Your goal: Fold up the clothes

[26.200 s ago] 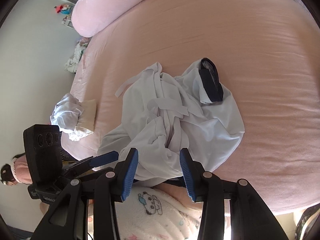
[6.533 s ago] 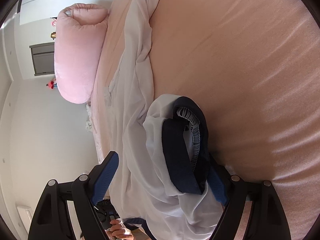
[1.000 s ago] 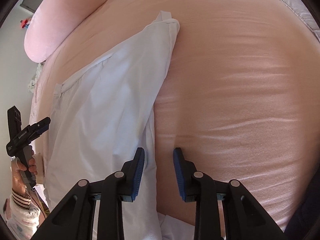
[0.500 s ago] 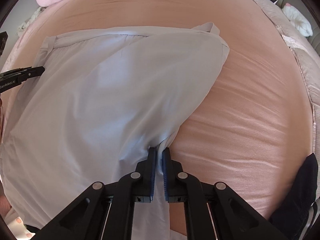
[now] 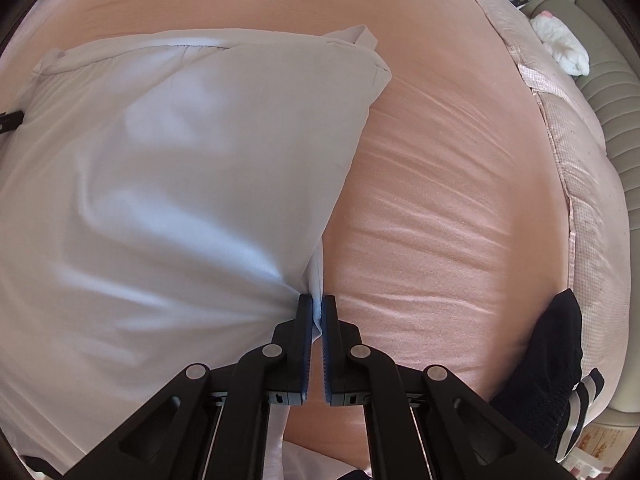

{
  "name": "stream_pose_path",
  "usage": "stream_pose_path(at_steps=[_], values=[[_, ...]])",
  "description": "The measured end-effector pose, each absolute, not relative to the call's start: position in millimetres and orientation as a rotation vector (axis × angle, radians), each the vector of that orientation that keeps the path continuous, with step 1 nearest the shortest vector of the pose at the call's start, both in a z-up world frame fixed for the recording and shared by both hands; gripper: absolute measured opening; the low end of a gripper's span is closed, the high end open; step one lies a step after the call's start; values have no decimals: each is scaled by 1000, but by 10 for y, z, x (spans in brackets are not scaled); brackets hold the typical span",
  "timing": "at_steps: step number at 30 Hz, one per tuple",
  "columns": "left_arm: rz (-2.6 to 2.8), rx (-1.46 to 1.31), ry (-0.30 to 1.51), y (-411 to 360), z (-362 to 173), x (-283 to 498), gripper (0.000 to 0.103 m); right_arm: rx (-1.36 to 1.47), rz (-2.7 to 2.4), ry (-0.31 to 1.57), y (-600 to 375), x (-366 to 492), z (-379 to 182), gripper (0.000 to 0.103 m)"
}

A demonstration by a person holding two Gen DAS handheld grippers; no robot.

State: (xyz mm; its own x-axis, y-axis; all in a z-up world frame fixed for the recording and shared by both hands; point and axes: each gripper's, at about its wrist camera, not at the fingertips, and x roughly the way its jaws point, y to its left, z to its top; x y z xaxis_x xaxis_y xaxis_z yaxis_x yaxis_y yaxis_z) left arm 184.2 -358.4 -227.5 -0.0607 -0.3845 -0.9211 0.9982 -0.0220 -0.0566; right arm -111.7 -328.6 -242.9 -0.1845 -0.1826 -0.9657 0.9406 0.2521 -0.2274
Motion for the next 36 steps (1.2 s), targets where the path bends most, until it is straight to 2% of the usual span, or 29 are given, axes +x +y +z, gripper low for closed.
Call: stream_pose_path(at_steps=[2, 4, 5, 6, 7, 8, 9, 10, 17, 22, 31, 36], values=[[-1472, 816, 1010, -3529, -2183, 1848, 12, 846, -1214, 1306, -3284, -1167, -2368, 4], [-1504, 747, 1024, -3446, -2043, 1849, 21, 912, -1198, 1236, -3260, -1226, -2276, 6], [-1520, 715, 1019, -3404, -1965, 1845, 36, 917, -1193, 1203, -3232, -1240, -2206, 10], [-1532, 687, 1010, -3364, -1889, 1843, 64, 922, -1188, 1170, -3205, -1254, -2134, 22], [-1529, 672, 990, -3329, -1816, 1848, 78, 920, -1191, 1143, -3168, -1264, -2052, 32], [-1527, 658, 969, -3295, -1743, 1853, 89, 917, -1194, 1116, -3131, -1274, -1970, 53], [-1521, 645, 953, -3251, -1679, 1859, 89, 914, -1197, 1089, -3093, -1283, -1888, 65], [-1507, 636, 958, -3188, -1648, 1876, 89, 909, -1215, 1069, -2991, -1219, -1843, 66], [-1502, 516, 992, -2659, -1337, 2511, 89, 918, -1228, 998, -2506, -1194, -1506, 66], [-1519, 414, 1012, -2303, -1241, 2517, 90, 919, -1211, 982, -2157, -1214, -1455, 66], [-1520, 427, 1032, -1758, -1224, 2450, 90, 914, -1169, 982, -1722, -1221, -1342, 66], [-1518, 432, 984, -1421, -1193, 2442, 90, 977, -1171, 917, -1568, -1400, -1370, 66]])
